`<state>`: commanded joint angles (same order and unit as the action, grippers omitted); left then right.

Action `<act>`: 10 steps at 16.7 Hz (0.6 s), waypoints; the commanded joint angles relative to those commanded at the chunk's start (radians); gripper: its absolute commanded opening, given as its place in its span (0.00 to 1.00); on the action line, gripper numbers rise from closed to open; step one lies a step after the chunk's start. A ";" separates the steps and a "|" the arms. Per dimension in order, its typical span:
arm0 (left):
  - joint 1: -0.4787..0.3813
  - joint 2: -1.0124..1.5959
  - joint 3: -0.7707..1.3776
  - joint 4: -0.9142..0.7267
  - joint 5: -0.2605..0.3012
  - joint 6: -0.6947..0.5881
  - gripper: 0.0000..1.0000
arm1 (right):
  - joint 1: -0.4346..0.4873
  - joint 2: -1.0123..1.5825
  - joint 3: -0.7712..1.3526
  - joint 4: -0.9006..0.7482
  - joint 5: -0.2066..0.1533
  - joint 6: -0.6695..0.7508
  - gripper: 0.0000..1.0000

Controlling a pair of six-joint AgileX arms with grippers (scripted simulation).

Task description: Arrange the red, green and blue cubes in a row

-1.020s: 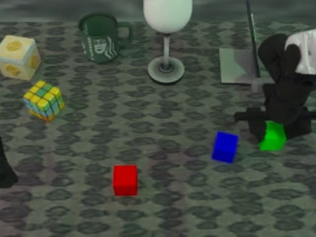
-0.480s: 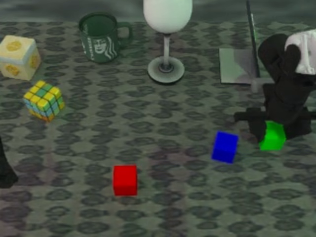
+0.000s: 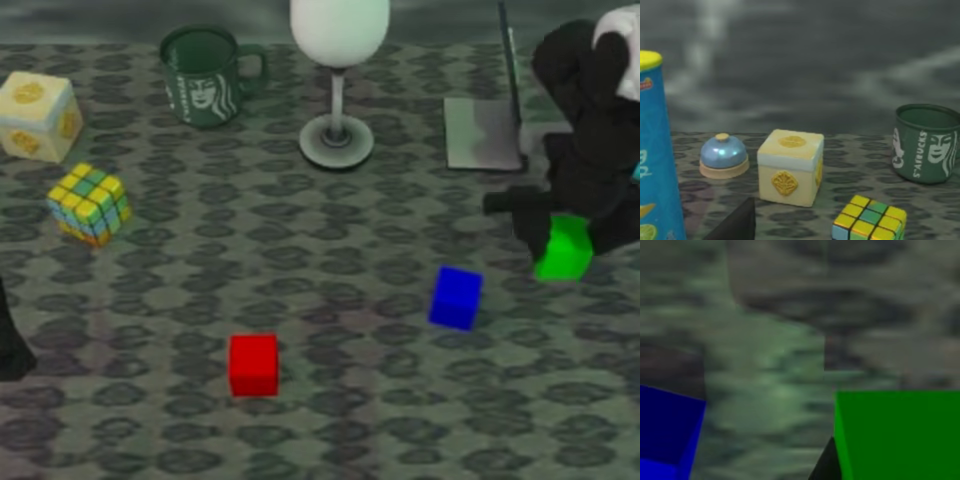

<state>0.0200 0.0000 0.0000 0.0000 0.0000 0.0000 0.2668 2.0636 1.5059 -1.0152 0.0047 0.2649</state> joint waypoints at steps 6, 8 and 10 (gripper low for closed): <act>0.000 0.000 0.000 0.000 0.000 0.000 1.00 | -0.003 -0.025 0.030 -0.046 -0.001 0.000 0.00; 0.000 0.000 0.000 0.000 0.000 0.000 1.00 | 0.012 -0.020 0.038 -0.051 0.000 0.015 0.00; 0.000 0.000 0.000 0.000 0.000 0.000 1.00 | 0.070 -0.007 0.061 -0.066 0.000 0.072 0.00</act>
<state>0.0200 0.0000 0.0000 0.0000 0.0000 0.0000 0.3363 2.0565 1.5669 -1.0809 0.0047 0.3371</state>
